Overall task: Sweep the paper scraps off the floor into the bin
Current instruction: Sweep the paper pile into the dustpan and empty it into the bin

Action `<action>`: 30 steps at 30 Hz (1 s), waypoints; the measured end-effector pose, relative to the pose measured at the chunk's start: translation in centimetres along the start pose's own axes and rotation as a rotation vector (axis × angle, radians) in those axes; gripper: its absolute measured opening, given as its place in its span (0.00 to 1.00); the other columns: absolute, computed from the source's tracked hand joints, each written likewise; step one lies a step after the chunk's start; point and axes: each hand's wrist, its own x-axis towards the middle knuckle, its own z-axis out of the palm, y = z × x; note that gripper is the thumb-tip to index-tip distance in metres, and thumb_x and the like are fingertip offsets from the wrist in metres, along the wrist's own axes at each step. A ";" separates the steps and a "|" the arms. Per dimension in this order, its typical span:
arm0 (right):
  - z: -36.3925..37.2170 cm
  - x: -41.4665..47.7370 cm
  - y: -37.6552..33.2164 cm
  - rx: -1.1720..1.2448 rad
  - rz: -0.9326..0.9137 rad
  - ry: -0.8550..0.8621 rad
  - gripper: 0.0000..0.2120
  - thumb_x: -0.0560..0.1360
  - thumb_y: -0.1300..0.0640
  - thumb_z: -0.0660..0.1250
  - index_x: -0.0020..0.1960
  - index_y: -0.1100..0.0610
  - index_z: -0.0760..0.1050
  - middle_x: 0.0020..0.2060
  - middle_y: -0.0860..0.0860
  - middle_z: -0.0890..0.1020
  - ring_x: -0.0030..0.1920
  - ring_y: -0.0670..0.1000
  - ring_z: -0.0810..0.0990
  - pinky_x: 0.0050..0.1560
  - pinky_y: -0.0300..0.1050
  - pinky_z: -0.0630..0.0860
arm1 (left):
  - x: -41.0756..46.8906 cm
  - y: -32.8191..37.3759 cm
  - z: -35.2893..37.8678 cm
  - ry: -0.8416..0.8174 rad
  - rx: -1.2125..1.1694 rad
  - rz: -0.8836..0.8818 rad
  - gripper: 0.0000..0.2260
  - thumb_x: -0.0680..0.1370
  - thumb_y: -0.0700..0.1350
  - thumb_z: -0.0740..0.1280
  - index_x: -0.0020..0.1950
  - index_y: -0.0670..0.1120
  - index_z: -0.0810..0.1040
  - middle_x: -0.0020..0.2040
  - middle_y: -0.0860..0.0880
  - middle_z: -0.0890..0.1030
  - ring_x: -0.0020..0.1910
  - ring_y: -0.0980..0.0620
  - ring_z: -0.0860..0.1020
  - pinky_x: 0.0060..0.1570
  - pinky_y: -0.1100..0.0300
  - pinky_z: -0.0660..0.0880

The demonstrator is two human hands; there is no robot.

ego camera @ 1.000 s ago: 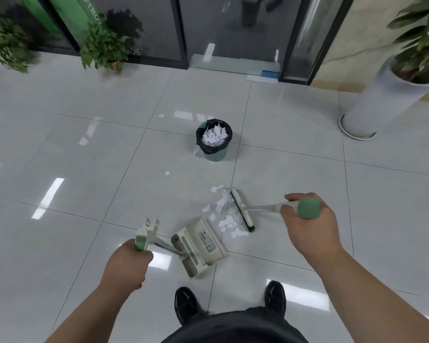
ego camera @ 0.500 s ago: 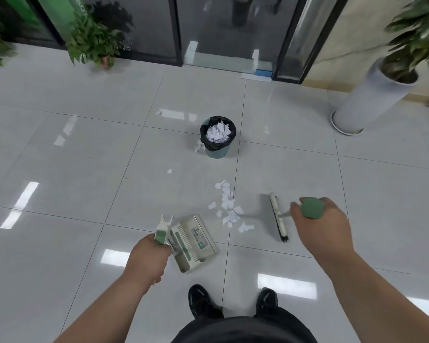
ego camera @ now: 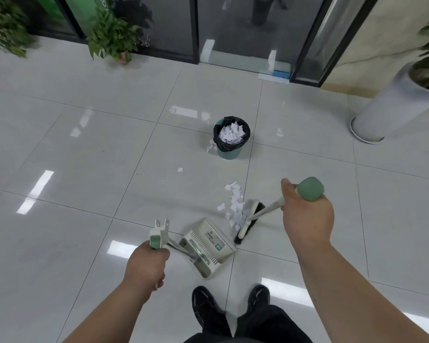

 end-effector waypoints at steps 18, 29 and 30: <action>-3.6 10.3 -5.3 -0.005 -0.247 -0.252 0.08 0.73 0.49 0.74 0.50 0.47 0.79 0.40 0.48 0.84 0.35 0.50 0.80 0.42 0.49 0.79 | -0.5 5.3 6.6 0.139 -0.184 -0.100 0.07 0.76 0.34 0.64 0.40 0.42 0.70 0.33 0.43 0.69 0.27 0.48 0.66 0.28 0.59 0.67; -2.5 17.5 -5.8 -0.427 -0.565 -0.554 0.05 0.77 0.50 0.70 0.46 0.40 0.78 0.55 0.44 0.76 0.44 0.43 0.79 0.43 0.43 0.74 | 0.5 6.8 11.1 0.255 -0.399 -0.171 0.06 0.77 0.34 0.62 0.41 0.42 0.70 0.33 0.43 0.70 0.29 0.48 0.68 0.30 0.59 0.68; -2.2 18.2 -5.8 -0.438 -0.573 -0.572 0.03 0.77 0.51 0.70 0.48 0.42 0.79 0.55 0.44 0.76 0.44 0.41 0.78 0.42 0.42 0.74 | 0.5 6.8 11.7 0.259 -0.407 -0.171 0.06 0.76 0.34 0.62 0.41 0.42 0.69 0.33 0.43 0.70 0.29 0.48 0.67 0.30 0.59 0.67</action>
